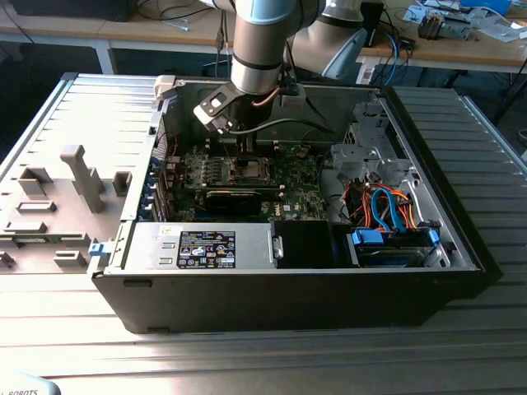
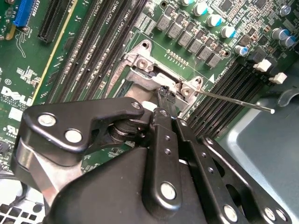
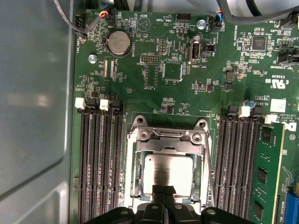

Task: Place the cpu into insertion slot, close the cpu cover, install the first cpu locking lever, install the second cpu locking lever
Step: 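Close the cpu cover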

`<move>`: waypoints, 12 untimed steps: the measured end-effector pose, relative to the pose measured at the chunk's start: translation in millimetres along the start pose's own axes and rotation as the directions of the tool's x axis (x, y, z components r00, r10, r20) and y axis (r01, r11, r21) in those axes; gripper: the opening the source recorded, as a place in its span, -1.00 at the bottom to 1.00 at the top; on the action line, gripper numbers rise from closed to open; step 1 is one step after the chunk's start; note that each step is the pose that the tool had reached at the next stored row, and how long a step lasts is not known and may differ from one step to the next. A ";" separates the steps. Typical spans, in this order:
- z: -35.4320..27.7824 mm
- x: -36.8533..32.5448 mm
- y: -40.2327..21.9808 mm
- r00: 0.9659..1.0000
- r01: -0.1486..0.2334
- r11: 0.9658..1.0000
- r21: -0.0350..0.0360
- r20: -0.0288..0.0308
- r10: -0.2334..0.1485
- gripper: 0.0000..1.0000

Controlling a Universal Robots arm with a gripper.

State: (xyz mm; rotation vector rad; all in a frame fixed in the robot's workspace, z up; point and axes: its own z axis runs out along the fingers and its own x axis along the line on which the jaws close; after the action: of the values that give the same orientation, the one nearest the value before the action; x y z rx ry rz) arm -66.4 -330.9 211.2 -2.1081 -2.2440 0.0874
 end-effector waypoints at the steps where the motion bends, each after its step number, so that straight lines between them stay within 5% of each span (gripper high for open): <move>1: 0.7 0.0 -0.4 1.000 0.000 1.000 0.000 0.000 0.000 -0.79; 12: 6.9 0.1 -2.9 1.000 0.001 1.000 0.000 0.000 -0.001 -0.79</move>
State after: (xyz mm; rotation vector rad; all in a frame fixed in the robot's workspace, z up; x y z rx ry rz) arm -69.9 -331.0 204.5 -2.1073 -2.2448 0.0878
